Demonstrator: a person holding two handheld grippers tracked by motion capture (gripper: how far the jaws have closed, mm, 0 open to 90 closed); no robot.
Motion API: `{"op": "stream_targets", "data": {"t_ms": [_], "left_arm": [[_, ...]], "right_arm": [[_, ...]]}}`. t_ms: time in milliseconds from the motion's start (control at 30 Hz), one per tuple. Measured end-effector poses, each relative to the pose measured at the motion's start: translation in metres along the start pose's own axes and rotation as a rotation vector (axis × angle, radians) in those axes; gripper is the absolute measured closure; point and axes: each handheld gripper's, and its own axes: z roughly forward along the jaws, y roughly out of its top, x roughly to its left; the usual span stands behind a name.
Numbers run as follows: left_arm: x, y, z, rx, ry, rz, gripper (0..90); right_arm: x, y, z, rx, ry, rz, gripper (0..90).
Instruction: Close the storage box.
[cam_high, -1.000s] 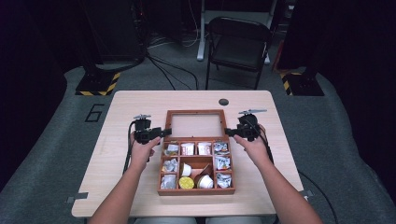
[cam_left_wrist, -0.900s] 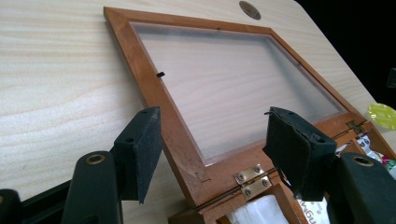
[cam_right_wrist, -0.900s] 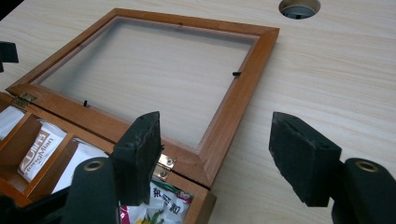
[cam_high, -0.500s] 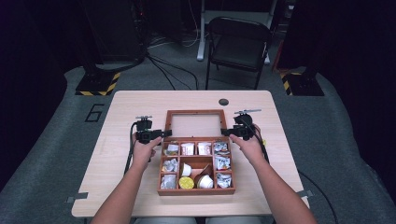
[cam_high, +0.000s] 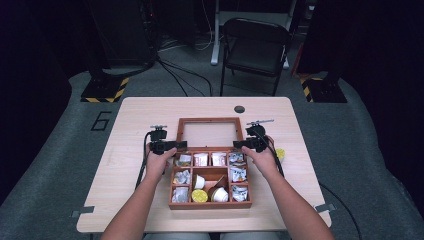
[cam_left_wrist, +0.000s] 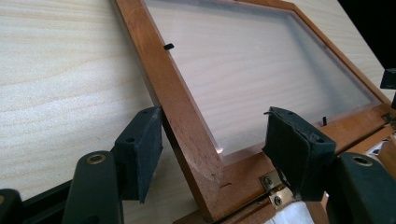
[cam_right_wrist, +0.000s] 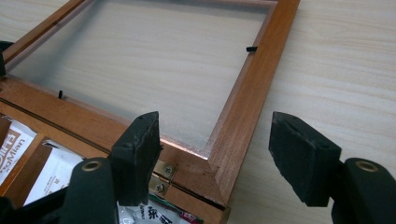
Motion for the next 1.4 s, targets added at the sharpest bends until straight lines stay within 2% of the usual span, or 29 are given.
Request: {"op": "stream_targets", "data": {"t_ms": [133, 333, 400, 467, 533, 600, 700, 900, 967, 1000, 1033, 1133, 1400], "left_arm": [[0.0, 0.0, 0.002, 0.005, 0.009, 0.008, 36.5], [0.001, 0.0, 0.006, 0.005, 0.008, -0.014, 35.3], [0.0, 0.0, 0.007, 0.0, 0.011, -0.033, 34.7], [0.0, 0.0, 0.008, 0.006, 0.013, -0.031, 33.7], [0.001, 0.0, 0.009, 0.008, 0.008, -0.028, 32.8], [0.002, 0.0, 0.01, 0.012, -0.009, -0.044, 32.8], [0.001, 0.0, 0.012, 0.004, -0.014, -0.055, 31.4], [-0.001, 0.002, 0.014, 0.026, -0.006, -0.049, 29.1], [0.0, 0.004, 0.015, 0.039, -0.006, -0.032, 28.0], [-0.001, 0.004, 0.015, 0.037, -0.006, -0.042, 27.7], [0.0, 0.004, 0.015, 0.038, -0.007, -0.033, 27.5], [0.0, 0.004, 0.016, 0.037, -0.012, -0.042, 27.0], [0.001, 0.005, 0.019, 0.044, -0.024, -0.039, 25.7]], "right_arm": [[-0.001, -0.001, 0.006, 0.011, 0.014, 0.019, 33.3], [0.0, -0.001, 0.011, 0.012, 0.013, 0.025, 33.2], [0.001, -0.001, 0.012, 0.013, 0.018, 0.04, 32.7], [0.0, -0.001, 0.013, 0.016, 0.025, 0.051, 31.2], [-0.002, -0.001, 0.015, 0.019, 0.039, 0.067, 29.9], [-0.004, 0.0, 0.016, 0.022, 0.048, 0.081, 29.3], [-0.004, 0.0, 0.017, 0.019, 0.049, 0.079, 28.2], [-0.003, 0.0, 0.02, 0.017, 0.05, 0.086, 25.4], [-0.004, 0.0, 0.02, 0.017, 0.054, 0.09, 25.3], [-0.004, 0.0, 0.021, 0.018, 0.054, 0.093, 25.7], [-0.004, 0.0, 0.021, 0.017, 0.052, 0.096, 25.8], [-0.005, 0.0, 0.023, 0.019, 0.051, 0.1, 25.4], [-0.01, 0.0, 0.026, 0.026, 0.082, 0.118, 23.7]]}}
